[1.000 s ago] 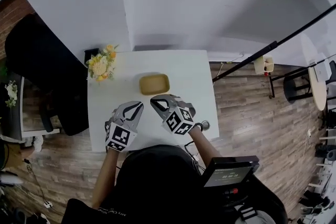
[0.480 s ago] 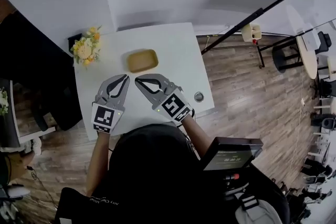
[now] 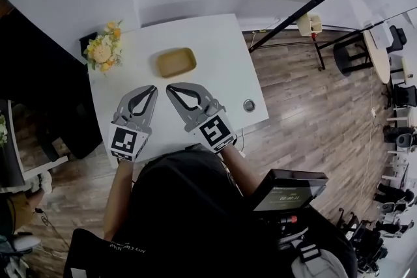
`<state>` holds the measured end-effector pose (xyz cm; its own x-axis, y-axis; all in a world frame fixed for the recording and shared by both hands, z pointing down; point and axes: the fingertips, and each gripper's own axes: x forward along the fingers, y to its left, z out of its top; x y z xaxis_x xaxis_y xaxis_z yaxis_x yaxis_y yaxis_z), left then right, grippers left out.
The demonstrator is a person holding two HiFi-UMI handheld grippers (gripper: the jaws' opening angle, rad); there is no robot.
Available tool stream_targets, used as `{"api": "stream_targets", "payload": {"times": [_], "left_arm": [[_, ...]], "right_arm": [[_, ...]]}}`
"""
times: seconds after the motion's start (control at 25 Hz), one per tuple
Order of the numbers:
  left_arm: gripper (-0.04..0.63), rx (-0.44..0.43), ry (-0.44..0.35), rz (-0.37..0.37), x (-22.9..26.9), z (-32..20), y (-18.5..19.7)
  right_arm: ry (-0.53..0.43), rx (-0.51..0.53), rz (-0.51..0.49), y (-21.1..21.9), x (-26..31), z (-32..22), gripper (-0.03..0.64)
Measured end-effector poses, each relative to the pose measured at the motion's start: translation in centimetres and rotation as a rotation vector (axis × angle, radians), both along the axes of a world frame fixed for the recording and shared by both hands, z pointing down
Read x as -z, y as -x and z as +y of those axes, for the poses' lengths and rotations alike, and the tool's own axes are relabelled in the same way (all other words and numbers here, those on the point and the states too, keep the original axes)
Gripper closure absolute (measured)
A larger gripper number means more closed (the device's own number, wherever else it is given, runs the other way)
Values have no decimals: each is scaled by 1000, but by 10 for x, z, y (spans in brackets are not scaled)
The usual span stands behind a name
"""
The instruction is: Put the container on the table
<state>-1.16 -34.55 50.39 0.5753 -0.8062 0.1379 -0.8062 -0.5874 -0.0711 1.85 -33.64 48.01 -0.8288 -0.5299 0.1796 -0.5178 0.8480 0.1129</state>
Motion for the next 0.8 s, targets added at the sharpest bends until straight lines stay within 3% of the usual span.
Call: {"api": "stream_targets", "payload": {"times": [0.16,0.48,0.8], "left_arm": [[584,-34,-13,7,1,16,-5],[584,-23,-18,11,-2,38,15],[584,5,-33,24,-4,61,24]], "right_arm": [[61,-19,-51,-3,-5,16,603],[88,-117,-22,-10,-23,28,603],[67,-58,-7,9,-21,53,603]]}}
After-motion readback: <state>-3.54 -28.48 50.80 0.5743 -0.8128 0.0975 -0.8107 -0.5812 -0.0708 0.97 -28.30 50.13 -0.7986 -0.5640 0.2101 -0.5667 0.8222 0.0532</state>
